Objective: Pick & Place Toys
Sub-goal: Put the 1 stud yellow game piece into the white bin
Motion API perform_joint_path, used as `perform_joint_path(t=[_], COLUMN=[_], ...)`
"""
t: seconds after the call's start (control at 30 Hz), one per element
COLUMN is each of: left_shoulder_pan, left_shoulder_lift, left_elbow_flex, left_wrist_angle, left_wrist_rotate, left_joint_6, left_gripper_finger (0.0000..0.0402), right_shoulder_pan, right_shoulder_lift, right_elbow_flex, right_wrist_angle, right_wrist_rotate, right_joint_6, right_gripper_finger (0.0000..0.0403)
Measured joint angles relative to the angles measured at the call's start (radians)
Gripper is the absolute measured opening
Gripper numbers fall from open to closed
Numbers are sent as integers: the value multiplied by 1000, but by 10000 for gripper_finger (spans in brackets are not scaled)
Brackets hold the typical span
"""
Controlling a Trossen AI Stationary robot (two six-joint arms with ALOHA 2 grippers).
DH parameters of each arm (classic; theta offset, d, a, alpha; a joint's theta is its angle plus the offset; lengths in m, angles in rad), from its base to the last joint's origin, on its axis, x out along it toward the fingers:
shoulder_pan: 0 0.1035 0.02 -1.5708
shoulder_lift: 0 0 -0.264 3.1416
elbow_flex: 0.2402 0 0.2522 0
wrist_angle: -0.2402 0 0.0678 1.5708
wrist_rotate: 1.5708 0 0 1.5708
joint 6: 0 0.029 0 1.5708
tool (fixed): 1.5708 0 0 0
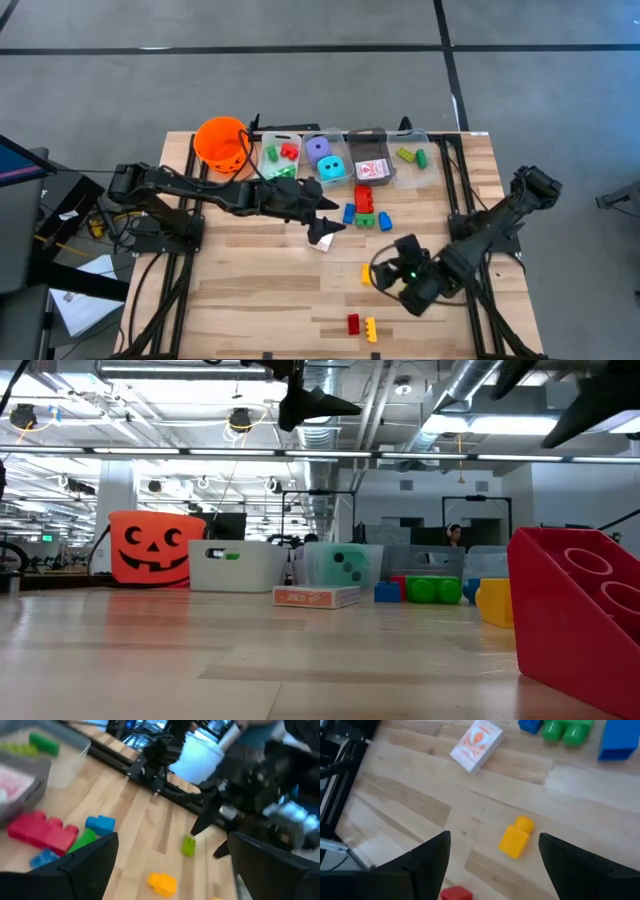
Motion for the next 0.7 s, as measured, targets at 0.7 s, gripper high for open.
perform_joint_path(t=[0.7], left_shoulder_pan=[-42], left_shoulder_lift=[0], left_elbow_flex=[0], left_wrist_angle=[-57], left_wrist_rotate=[-27], left_joint_6=[-200], left_gripper_finger=[361], right_shoulder_pan=[-98], right_shoulder_lift=[123], right_elbow_flex=[-11], right_wrist_angle=[90], right_wrist_rotate=[-302], right_joint_6=[68], right_gripper_finger=[295])
